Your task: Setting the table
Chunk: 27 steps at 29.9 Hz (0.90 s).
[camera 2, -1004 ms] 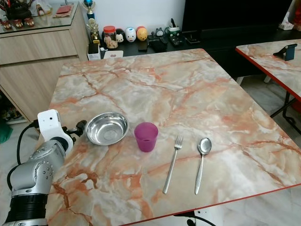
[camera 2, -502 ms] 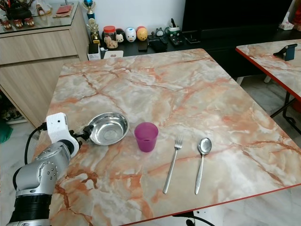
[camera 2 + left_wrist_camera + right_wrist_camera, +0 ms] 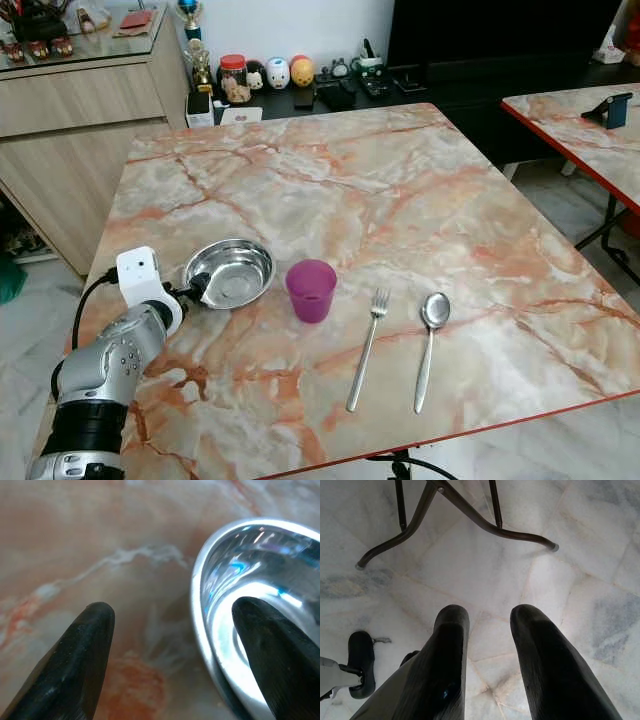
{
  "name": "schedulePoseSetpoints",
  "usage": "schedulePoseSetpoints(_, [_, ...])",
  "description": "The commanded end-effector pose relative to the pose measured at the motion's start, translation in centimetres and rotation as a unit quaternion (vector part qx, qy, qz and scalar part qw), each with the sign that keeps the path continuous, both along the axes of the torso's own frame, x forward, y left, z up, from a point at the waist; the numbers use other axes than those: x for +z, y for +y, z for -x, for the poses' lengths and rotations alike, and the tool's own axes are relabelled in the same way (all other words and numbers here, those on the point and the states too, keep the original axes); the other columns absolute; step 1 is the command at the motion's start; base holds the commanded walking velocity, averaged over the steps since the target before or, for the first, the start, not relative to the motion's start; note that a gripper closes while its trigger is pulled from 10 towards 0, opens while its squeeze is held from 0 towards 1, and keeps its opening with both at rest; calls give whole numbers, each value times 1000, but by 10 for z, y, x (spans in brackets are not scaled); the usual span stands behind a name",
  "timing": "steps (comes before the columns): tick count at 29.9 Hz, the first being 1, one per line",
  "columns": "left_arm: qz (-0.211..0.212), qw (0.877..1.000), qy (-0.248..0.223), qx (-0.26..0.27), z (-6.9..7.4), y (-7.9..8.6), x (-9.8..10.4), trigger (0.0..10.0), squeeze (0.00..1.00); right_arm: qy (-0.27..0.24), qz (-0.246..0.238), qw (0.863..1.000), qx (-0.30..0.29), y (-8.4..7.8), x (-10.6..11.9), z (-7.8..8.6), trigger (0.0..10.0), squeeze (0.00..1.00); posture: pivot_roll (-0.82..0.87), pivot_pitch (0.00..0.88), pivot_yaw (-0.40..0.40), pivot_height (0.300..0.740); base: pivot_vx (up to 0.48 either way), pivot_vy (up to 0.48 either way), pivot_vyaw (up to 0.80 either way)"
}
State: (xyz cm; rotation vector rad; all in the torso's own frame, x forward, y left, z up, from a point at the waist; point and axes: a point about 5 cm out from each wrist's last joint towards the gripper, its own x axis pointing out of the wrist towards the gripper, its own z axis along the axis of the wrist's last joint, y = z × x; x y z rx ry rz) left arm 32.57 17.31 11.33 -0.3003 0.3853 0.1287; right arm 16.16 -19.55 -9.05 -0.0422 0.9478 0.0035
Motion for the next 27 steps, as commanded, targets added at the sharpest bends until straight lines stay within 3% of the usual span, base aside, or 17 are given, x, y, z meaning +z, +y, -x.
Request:
schedulePoseSetpoints(1, [0,1000,-5,5,-3,1,1,10000,0,-4,-1,1000,3,4,1,-3,10000,0,-22,0,10,740,0,0,0])
schedulePoseSetpoints(8, [6,1000,-21,7,-5,1,5,10000,0,-2,-2,1000,4,6,0,-3,10000,0,-21,0,12,740,0,0,0])
schedulePoseSetpoints(9, [10,1000,-22,5,-5,0,6,6000,0,-2,-3,1000,5,8,0,-4,10000,0,-22,0,12,740,0,0,0])
schedulePoseSetpoints(10, [10,1000,-21,5,-5,0,5,902,0,-3,-4,1000,5,9,0,-4,10000,0,-23,0,13,740,0,0,0])
schedulePoseSetpoints(11, [10,1000,-18,6,-5,0,4,0,0,-3,-5,1000,6,12,0,-5,10000,0,-23,0,13,740,0,0,0])
schedulePoseSetpoints(16, [17,1000,-15,4,-5,-1,4,0,0,-11,-10,1000,11,23,2,-11,10000,0,-19,0,12,740,0,0,0])
schedulePoseSetpoints(27, [11,1000,-4,-17,-4,-3,1,0,0,-16,-11,1000,15,30,3,-16,10000,0,-19,0,11,740,0,0,0])
